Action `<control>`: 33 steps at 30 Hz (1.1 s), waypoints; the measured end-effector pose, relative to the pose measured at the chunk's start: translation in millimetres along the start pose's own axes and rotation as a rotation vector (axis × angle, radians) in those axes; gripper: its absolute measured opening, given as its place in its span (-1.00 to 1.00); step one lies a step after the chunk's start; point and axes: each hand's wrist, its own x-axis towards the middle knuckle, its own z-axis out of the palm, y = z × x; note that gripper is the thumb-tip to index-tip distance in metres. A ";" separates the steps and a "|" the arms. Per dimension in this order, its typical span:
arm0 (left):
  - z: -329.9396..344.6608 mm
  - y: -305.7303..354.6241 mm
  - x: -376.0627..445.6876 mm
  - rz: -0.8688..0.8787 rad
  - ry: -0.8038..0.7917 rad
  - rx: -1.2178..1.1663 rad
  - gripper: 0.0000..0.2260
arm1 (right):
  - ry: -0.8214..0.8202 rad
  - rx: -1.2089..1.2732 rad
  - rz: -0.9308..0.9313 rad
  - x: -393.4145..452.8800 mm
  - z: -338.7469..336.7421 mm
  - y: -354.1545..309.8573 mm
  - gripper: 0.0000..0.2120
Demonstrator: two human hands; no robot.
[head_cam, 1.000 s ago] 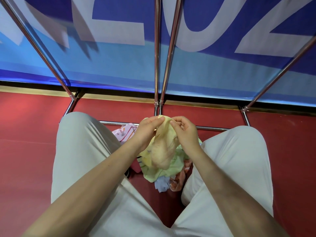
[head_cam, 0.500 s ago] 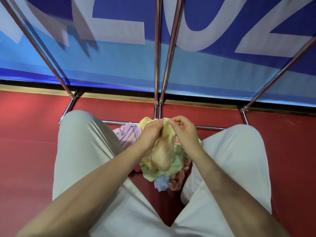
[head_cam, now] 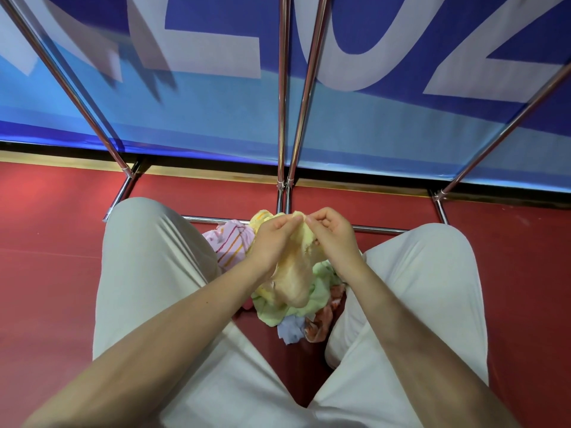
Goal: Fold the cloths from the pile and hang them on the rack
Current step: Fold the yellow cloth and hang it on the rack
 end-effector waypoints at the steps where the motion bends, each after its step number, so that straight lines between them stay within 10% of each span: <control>1: -1.3 2.5 1.3 0.002 0.026 -0.008 -0.67 | -0.041 -0.025 -0.019 0.4 -0.2 -0.2 -0.91; 33: -128.2 43.0 18.1 0.152 0.487 -0.168 -0.75 | -0.364 -0.904 -0.084 0.1 -14.0 66.9 -0.65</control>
